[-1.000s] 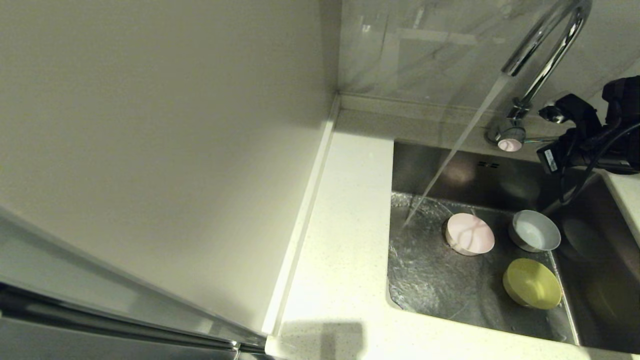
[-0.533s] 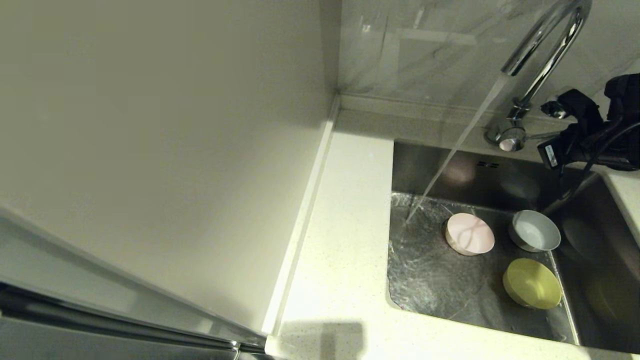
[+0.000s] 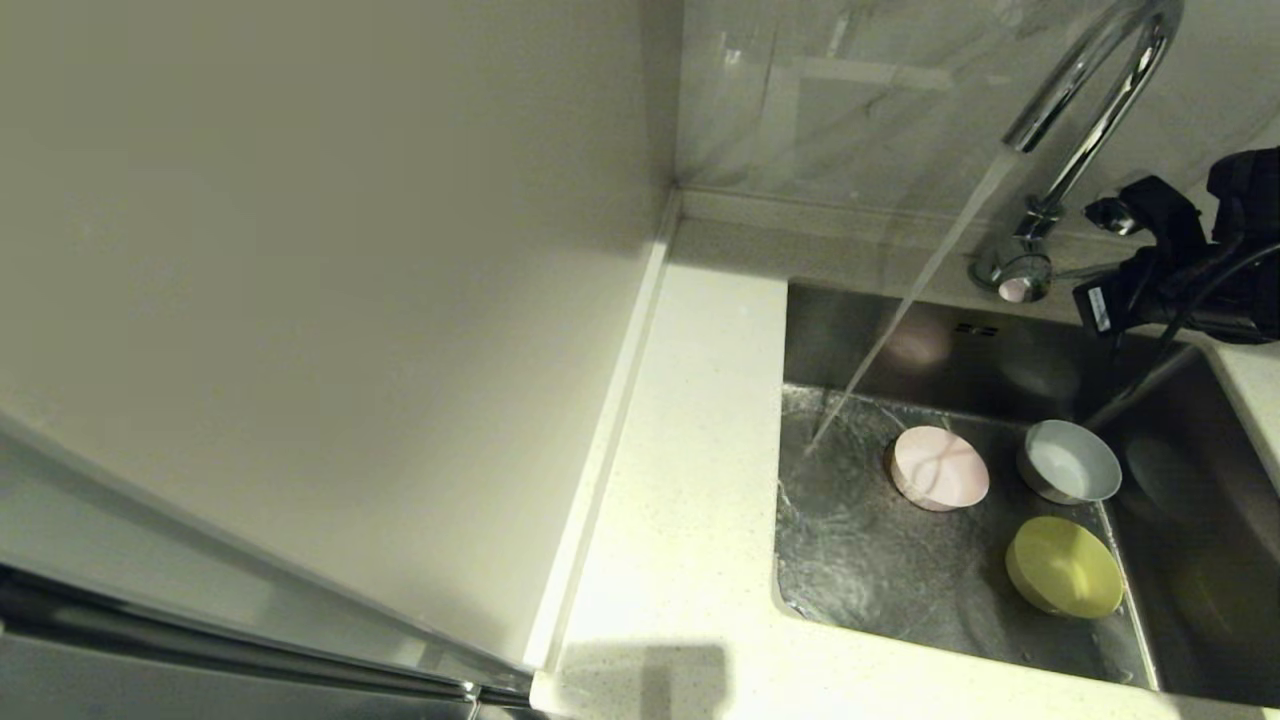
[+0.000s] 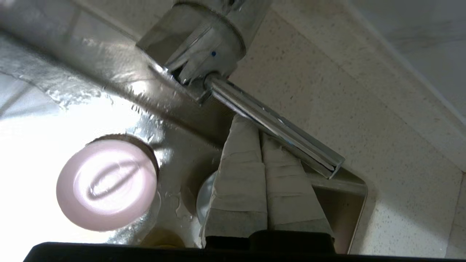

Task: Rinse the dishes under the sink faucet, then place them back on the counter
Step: Turn off the faucet

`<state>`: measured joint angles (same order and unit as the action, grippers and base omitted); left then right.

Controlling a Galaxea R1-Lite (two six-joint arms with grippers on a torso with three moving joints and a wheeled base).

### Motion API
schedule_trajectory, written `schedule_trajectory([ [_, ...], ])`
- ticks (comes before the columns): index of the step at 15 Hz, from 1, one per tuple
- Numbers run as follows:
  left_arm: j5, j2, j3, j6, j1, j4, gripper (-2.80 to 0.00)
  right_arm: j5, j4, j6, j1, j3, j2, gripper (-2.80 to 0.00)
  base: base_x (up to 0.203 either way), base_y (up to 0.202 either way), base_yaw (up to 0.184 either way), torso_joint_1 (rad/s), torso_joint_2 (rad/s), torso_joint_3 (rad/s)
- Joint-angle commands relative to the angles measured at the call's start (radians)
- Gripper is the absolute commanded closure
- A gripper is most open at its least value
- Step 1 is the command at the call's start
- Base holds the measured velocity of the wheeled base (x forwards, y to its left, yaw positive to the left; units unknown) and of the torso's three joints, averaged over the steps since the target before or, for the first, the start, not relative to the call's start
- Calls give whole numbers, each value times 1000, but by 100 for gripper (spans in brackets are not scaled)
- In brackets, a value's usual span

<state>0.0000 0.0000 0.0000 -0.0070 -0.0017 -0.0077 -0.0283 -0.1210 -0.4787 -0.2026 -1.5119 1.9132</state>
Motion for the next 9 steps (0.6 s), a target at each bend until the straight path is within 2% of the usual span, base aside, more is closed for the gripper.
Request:
schedule_trajectory([
  [1,0,0,3,-1,0,0,0,1,-45,19,0,5,-2,0,0,0,0,0,0,0],
  [9,0,0,3,-1,0,0,0,5,-82,32,0,9,-2,0,0,0,0,0,0,0],
])
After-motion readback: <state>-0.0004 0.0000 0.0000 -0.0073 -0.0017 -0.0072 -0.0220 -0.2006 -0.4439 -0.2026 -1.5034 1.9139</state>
